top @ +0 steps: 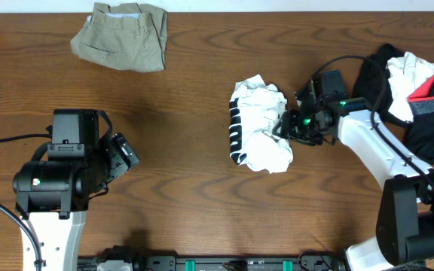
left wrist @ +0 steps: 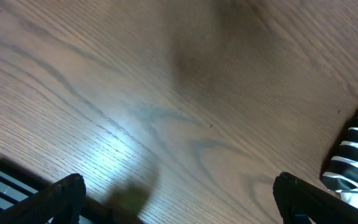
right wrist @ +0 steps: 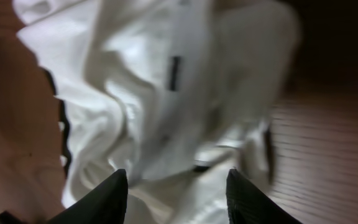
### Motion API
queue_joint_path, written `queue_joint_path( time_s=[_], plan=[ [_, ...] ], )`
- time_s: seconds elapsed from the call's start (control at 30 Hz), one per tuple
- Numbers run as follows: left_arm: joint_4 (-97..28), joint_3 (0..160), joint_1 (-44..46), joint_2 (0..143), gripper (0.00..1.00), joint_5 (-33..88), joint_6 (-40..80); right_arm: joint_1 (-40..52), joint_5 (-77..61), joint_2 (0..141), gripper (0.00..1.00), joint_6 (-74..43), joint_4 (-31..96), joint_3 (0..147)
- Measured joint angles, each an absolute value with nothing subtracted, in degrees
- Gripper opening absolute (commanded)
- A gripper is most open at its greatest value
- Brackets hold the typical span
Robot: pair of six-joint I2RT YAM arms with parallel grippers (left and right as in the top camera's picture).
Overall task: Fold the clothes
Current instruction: 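Grasp the shirt's right edge and fold it leftward with the right gripper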
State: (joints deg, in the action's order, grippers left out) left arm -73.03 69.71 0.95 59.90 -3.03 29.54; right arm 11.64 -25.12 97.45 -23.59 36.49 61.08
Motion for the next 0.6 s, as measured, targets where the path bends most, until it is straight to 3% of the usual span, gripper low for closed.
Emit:
queue_joint_path(
  time_s=[0.5,0.6],
  plan=[
    [-73.2,69.7,1.0,59.9,0.98,-3.0,29.5,16.7,-22.3,97.5,0.48,-28.7,32.7,60.6],
    [-73.2,69.7,1.0,59.9,0.98,-3.0,29.5,16.7,-21.6,97.5,0.41,-29.1,32.7,60.6]
  ],
)
